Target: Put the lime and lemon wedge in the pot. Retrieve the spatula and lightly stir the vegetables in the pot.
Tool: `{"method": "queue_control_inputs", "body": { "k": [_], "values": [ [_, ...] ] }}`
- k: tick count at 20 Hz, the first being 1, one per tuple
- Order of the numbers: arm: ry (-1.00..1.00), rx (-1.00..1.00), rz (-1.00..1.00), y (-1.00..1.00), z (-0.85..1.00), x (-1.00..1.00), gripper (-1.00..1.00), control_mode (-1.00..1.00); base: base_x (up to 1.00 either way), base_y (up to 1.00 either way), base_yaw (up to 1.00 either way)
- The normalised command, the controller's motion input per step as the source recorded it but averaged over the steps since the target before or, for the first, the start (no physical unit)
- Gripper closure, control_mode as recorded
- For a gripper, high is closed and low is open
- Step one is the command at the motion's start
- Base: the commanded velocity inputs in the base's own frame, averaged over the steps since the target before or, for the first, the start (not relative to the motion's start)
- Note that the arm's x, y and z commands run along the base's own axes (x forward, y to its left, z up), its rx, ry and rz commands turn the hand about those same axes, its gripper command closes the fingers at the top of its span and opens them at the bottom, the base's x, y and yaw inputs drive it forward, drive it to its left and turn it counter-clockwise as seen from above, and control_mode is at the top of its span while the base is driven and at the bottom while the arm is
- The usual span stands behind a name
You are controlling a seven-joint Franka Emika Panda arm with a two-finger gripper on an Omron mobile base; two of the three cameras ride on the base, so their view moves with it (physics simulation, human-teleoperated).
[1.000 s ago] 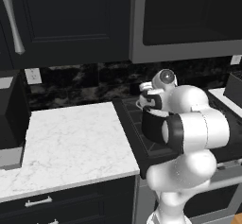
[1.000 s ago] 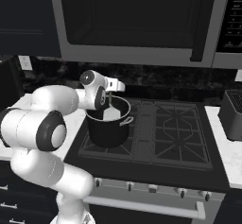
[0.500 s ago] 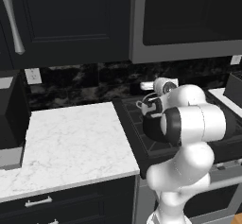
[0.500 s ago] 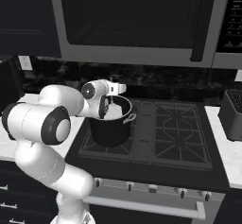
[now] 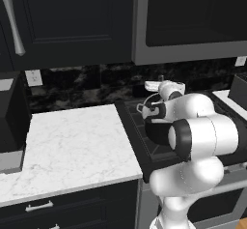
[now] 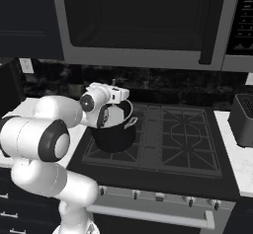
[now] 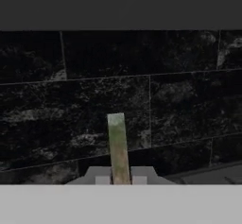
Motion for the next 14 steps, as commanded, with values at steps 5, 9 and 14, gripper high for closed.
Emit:
{"method": "queue_control_inputs", "body": {
  "k": [5,9,14],
  "values": [
    [0.07,0.05,-0.05,-0.2,-0.04,-0.16,1.0,-1.0,0.0,0.0,0.0],
    [0.05,0.02,-0.04,-0.09,-0.12,-0.44,1.0,-1.0,0.0,0.0,0.0],
    [0.0,0.0,-0.03,-0.04,-0.29,-0.77,1.0,-1.0,0.0,0.0,0.0]
  ]
}}
